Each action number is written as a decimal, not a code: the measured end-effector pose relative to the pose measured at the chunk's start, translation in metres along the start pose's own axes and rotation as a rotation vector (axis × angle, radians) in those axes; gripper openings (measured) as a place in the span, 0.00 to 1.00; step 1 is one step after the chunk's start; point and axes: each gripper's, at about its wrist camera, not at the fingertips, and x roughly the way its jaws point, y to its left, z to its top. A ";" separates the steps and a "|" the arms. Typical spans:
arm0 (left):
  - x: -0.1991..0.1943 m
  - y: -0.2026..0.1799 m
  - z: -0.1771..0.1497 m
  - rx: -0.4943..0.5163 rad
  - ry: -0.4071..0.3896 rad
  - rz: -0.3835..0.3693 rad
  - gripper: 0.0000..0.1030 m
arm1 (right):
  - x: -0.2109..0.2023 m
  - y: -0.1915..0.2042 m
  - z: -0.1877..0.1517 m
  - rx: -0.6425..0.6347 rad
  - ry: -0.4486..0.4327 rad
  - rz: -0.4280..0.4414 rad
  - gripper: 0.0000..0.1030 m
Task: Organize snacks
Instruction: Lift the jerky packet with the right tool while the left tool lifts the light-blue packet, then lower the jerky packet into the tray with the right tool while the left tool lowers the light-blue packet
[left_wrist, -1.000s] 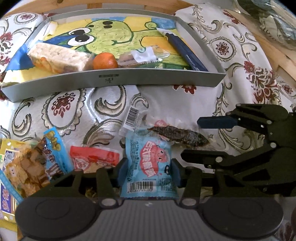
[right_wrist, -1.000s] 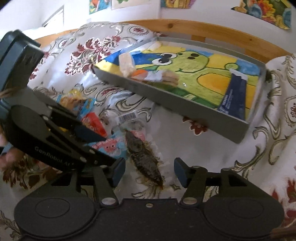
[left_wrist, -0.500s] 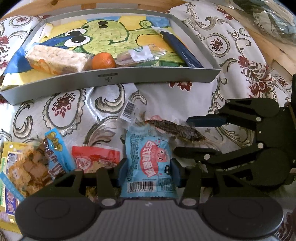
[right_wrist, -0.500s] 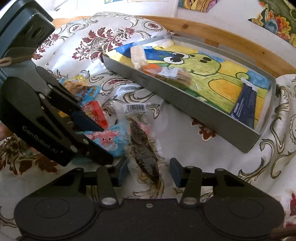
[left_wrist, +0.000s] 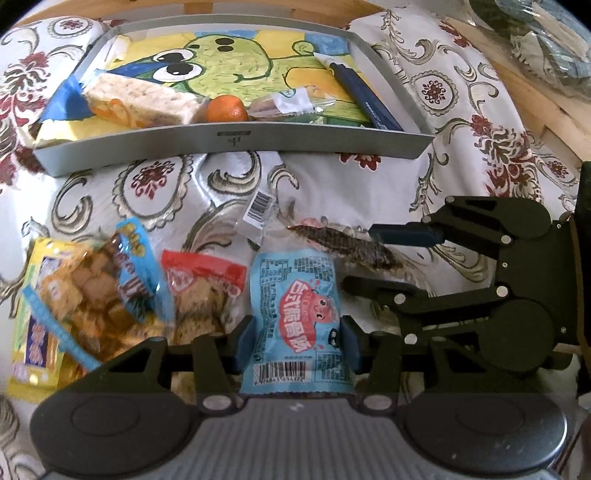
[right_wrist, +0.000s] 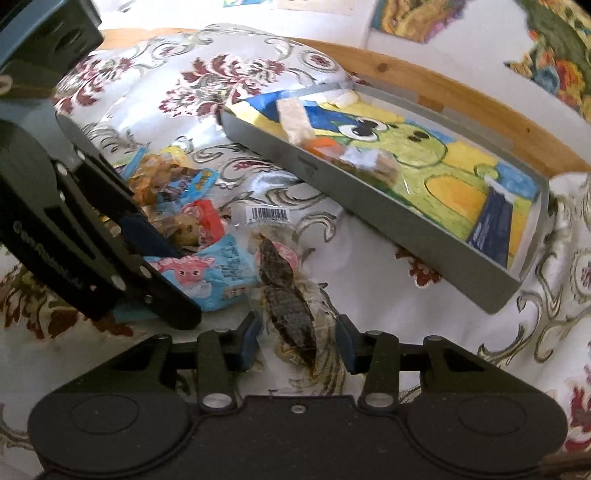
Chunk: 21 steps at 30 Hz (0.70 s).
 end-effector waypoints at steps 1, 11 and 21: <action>-0.002 -0.001 -0.002 -0.001 0.000 0.004 0.51 | -0.002 0.005 0.000 -0.033 -0.006 -0.015 0.44; -0.031 0.001 -0.015 -0.035 -0.045 0.035 0.51 | -0.031 0.022 0.008 -0.197 -0.129 -0.161 0.44; -0.064 0.011 0.021 -0.059 -0.232 0.083 0.51 | -0.041 -0.015 0.025 -0.004 -0.295 -0.315 0.45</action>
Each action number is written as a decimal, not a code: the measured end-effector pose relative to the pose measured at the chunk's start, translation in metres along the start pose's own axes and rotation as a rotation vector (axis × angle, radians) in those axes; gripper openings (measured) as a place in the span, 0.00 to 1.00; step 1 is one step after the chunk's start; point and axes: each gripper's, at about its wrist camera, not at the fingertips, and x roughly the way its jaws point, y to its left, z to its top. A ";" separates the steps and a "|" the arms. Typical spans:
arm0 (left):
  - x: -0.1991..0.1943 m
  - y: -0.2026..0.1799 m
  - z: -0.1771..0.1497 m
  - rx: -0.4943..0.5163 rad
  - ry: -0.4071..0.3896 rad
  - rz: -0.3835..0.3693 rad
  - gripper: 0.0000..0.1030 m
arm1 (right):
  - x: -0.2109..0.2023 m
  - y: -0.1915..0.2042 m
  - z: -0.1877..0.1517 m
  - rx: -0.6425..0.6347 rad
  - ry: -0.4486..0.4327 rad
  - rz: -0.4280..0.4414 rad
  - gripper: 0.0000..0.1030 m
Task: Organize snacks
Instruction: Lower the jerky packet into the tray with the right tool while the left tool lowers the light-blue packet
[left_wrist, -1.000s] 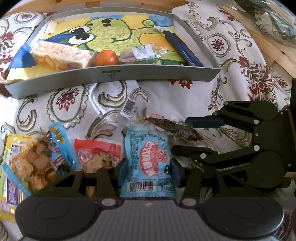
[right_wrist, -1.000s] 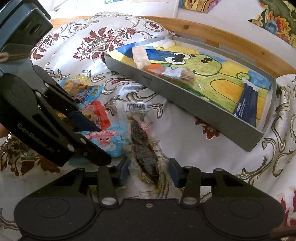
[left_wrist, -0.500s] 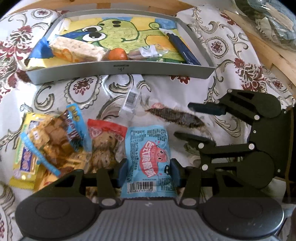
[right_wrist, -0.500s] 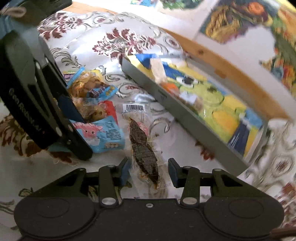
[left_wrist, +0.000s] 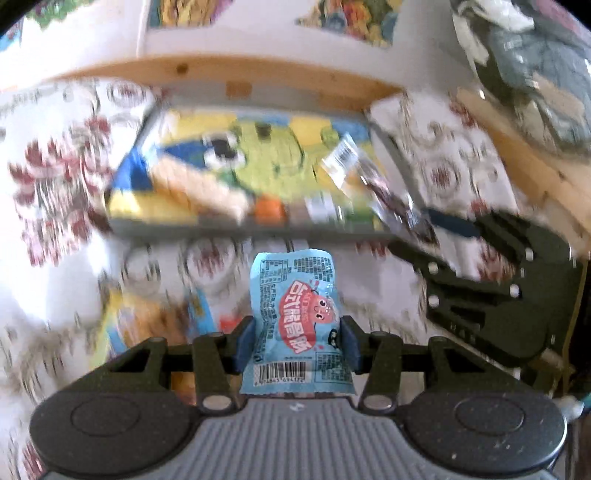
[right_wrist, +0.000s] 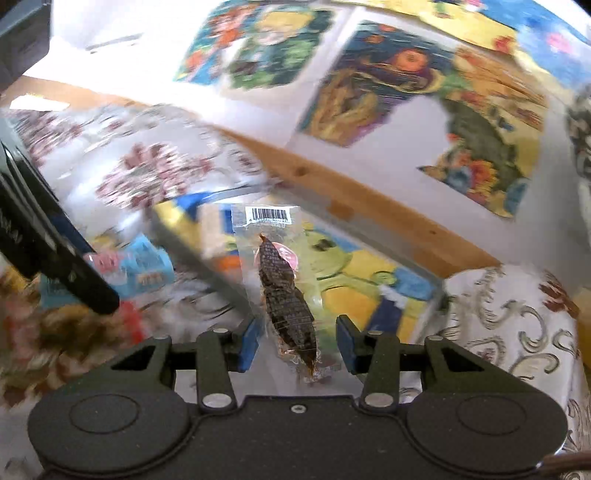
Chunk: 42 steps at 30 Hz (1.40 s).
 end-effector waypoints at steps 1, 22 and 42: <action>0.001 0.001 0.010 -0.004 -0.020 0.004 0.51 | 0.005 -0.005 0.002 0.025 0.001 -0.012 0.45; 0.128 -0.019 0.127 0.025 -0.100 0.075 0.53 | 0.080 -0.059 0.001 0.206 0.093 -0.126 0.46; 0.152 -0.003 0.113 -0.038 -0.041 0.084 0.63 | 0.098 -0.057 -0.006 0.217 0.125 -0.109 0.64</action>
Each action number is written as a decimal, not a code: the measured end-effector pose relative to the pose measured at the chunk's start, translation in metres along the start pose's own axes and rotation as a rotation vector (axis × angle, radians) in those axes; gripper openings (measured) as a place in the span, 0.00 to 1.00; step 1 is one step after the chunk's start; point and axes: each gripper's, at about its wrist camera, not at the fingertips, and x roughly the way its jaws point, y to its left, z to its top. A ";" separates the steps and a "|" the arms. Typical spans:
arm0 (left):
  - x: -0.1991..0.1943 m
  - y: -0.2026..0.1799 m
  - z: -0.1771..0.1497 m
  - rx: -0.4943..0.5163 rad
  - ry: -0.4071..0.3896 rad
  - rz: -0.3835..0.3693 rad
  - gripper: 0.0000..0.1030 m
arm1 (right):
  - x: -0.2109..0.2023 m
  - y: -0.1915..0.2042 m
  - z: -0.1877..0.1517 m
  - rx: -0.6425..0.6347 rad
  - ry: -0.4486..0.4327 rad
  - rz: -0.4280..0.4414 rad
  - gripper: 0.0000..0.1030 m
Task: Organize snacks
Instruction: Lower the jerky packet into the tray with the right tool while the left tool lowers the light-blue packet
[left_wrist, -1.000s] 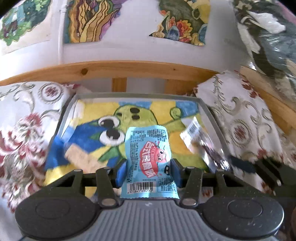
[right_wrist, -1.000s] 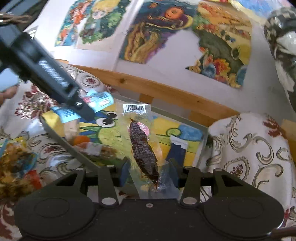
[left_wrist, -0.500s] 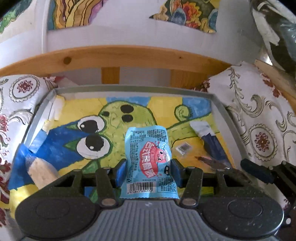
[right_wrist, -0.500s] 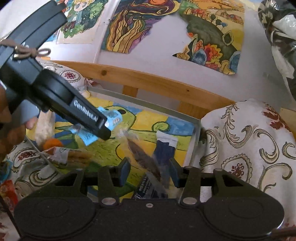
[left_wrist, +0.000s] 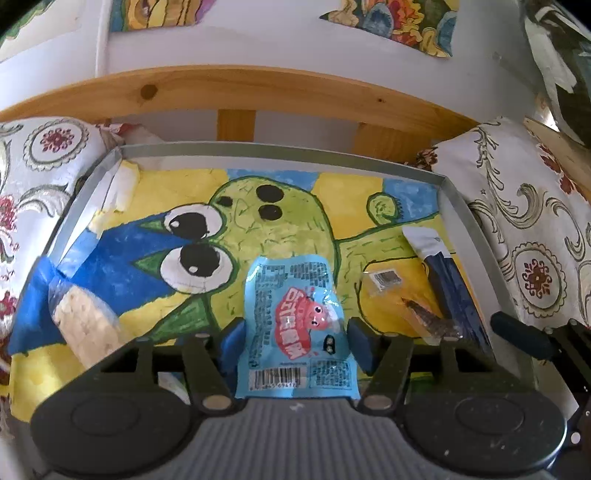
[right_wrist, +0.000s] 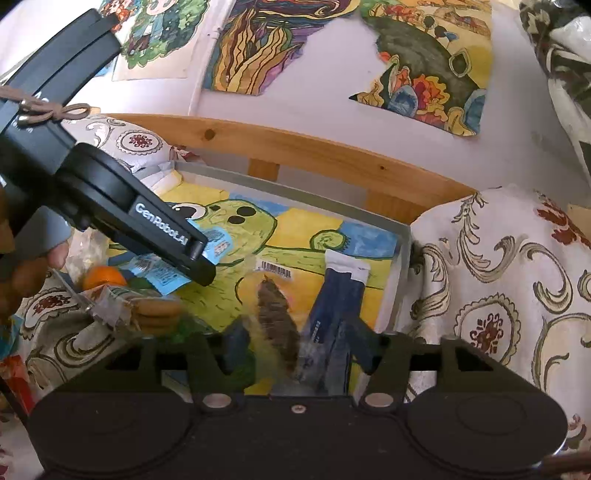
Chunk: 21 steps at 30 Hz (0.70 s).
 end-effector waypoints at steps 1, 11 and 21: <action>-0.001 0.001 0.000 -0.007 -0.001 0.000 0.66 | -0.001 -0.001 0.000 0.005 -0.001 -0.001 0.66; -0.018 0.006 0.001 -0.027 -0.064 0.016 0.90 | -0.007 -0.002 0.005 0.046 -0.011 0.010 0.93; -0.056 0.015 -0.008 -0.045 -0.173 0.107 0.99 | -0.026 -0.010 0.015 0.158 -0.042 0.012 0.99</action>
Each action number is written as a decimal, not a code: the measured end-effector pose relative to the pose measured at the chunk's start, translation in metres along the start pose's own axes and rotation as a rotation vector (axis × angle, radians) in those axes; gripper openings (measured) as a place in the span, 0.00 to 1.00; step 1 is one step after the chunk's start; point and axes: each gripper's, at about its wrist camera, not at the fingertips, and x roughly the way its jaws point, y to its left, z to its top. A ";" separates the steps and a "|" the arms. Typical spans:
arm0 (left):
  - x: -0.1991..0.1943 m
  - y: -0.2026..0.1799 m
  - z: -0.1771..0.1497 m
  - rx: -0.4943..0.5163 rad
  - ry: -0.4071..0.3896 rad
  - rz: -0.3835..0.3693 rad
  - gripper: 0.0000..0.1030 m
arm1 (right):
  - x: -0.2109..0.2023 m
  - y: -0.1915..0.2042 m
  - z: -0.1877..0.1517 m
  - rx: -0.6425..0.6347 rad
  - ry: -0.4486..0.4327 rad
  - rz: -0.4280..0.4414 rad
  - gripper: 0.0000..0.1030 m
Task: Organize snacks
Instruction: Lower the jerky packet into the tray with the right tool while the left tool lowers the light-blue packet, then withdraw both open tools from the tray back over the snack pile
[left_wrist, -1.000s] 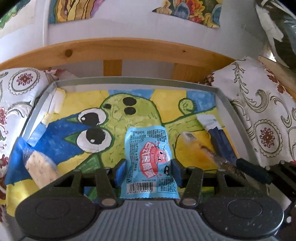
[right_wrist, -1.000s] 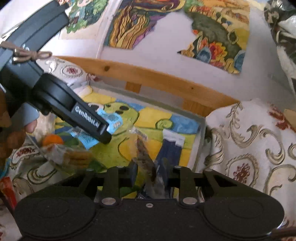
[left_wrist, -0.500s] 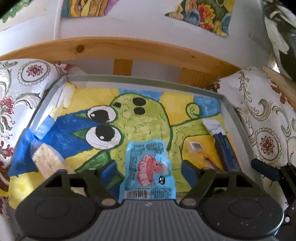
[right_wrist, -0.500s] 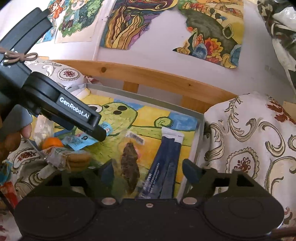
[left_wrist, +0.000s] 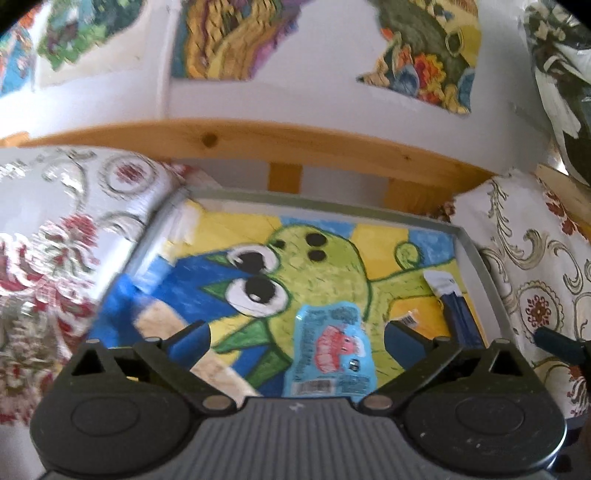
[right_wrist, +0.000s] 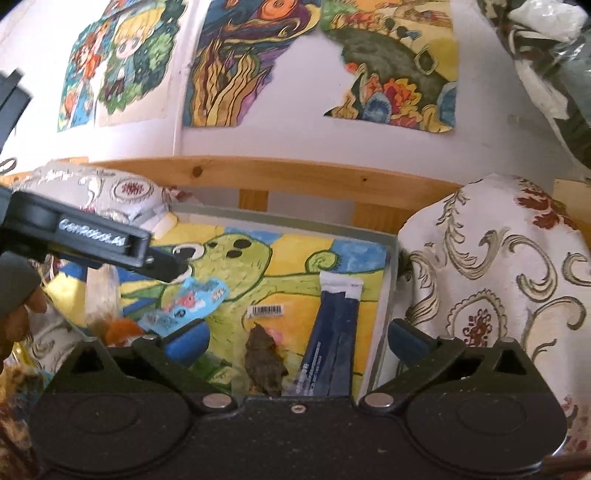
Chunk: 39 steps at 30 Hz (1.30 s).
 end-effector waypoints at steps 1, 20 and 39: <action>-0.005 0.002 0.000 -0.002 -0.014 0.013 0.99 | -0.002 0.000 0.001 0.006 -0.004 -0.002 0.99; -0.117 0.032 -0.025 -0.062 -0.111 0.094 0.99 | -0.093 0.017 0.010 0.080 -0.086 -0.037 0.99; -0.223 0.054 -0.093 -0.094 -0.195 0.138 1.00 | -0.192 0.053 -0.013 0.049 -0.101 -0.035 0.99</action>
